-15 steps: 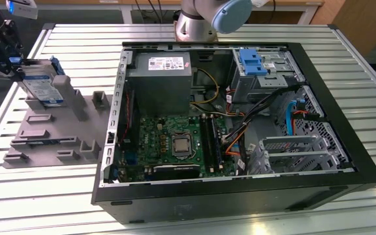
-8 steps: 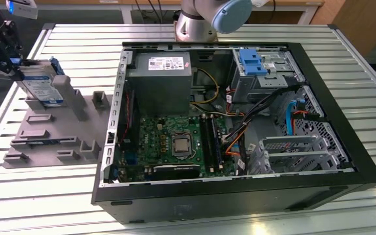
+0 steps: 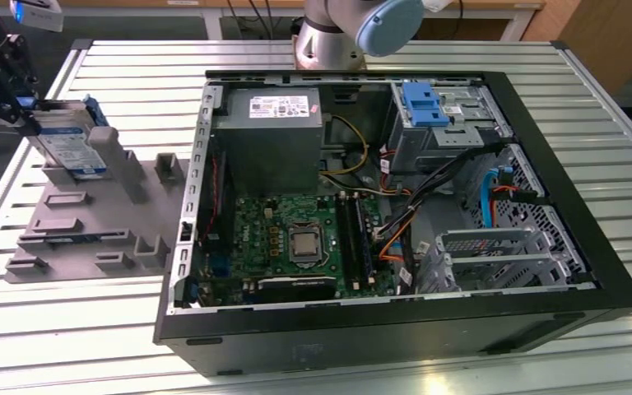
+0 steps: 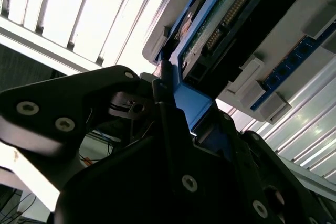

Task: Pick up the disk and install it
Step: 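Pick up the disk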

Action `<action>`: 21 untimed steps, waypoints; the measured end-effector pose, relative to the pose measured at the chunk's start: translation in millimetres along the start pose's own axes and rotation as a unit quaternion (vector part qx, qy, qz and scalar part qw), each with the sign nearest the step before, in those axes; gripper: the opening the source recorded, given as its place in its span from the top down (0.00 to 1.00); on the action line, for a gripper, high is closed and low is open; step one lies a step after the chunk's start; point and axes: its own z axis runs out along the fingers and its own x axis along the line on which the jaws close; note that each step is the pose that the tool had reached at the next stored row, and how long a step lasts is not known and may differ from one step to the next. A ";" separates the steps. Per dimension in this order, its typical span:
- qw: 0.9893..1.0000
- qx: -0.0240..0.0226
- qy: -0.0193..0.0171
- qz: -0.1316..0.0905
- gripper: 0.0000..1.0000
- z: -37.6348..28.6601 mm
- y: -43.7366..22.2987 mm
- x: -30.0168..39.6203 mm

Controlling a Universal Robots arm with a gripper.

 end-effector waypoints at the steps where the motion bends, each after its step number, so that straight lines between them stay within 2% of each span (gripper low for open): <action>1: 1.000 0.000 0.000 0.000 0.64 -1.0 0.0 0.0; 7: 1.000 0.000 0.000 0.000 0.64 -7.3 0.2 -0.1; 17: 1.000 0.000 0.000 0.000 0.64 -13.8 0.3 -0.2; 18: 1.000 0.000 0.000 0.000 0.64 -19.0 0.4 -0.3; 21: 1.000 0.000 0.000 0.000 0.64 -22.2 0.5 -0.4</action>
